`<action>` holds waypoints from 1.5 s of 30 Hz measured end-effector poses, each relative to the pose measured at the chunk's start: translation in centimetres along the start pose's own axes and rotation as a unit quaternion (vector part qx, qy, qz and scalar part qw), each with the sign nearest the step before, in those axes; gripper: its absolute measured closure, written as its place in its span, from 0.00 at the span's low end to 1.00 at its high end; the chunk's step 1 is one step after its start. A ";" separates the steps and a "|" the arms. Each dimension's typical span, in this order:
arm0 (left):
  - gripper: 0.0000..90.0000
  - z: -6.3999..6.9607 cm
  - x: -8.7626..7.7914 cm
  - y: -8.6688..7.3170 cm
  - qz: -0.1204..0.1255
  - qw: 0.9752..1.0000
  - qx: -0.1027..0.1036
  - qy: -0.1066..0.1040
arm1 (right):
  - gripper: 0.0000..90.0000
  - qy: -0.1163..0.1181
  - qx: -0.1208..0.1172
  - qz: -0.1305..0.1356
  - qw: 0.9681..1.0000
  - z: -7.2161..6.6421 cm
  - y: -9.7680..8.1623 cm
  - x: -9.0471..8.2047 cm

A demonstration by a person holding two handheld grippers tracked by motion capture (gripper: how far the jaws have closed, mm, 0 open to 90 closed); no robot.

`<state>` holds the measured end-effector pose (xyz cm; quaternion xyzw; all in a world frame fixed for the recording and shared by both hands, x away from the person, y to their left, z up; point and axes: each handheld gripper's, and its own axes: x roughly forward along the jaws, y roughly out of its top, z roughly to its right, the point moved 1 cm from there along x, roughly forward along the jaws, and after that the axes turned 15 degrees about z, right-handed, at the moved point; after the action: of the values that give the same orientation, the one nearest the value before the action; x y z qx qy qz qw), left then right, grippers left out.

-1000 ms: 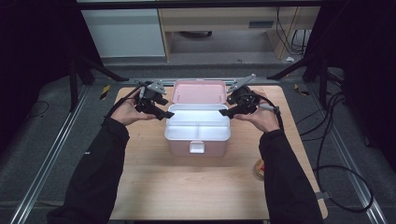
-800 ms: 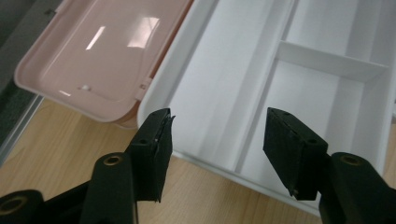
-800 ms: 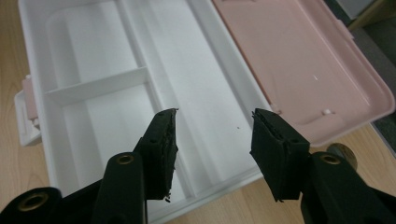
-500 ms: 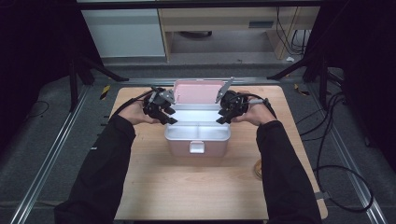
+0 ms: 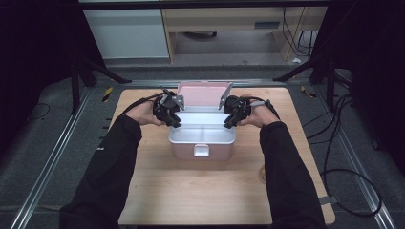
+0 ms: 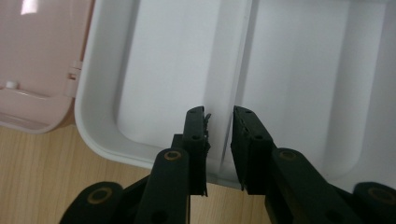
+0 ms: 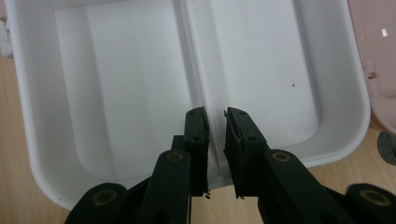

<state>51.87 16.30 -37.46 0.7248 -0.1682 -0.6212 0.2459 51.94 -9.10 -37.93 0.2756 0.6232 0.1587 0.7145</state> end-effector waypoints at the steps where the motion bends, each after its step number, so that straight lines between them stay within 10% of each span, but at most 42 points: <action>1: 0.85 0.0 0.2 0.0 -0.008 1.000 0.004 -0.003 | 0.88 0.002 0.000 -0.002 1.000 0.0 0.0 0.1; 15: 0.95 -0.6 0.9 0.4 -0.030 0.998 0.016 -0.045 | 0.95 0.029 -0.001 -0.003 1.000 0.4 -0.2 0.6; 32: 0.98 0.1 -1.6 2.6 -0.028 0.998 0.046 -0.029 | 0.96 0.012 -0.022 0.033 0.999 0.1 0.3 -2.1; 45: 0.97 4.4 -6.0 4.6 -0.032 0.998 0.050 -0.022 | 0.99 -0.002 -0.069 0.047 0.997 -5.0 2.7 -7.1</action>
<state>46.78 15.16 -30.45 0.7272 -0.1815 -0.6355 0.1856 46.11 -10.02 -31.04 0.2550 0.5959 0.2343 0.7246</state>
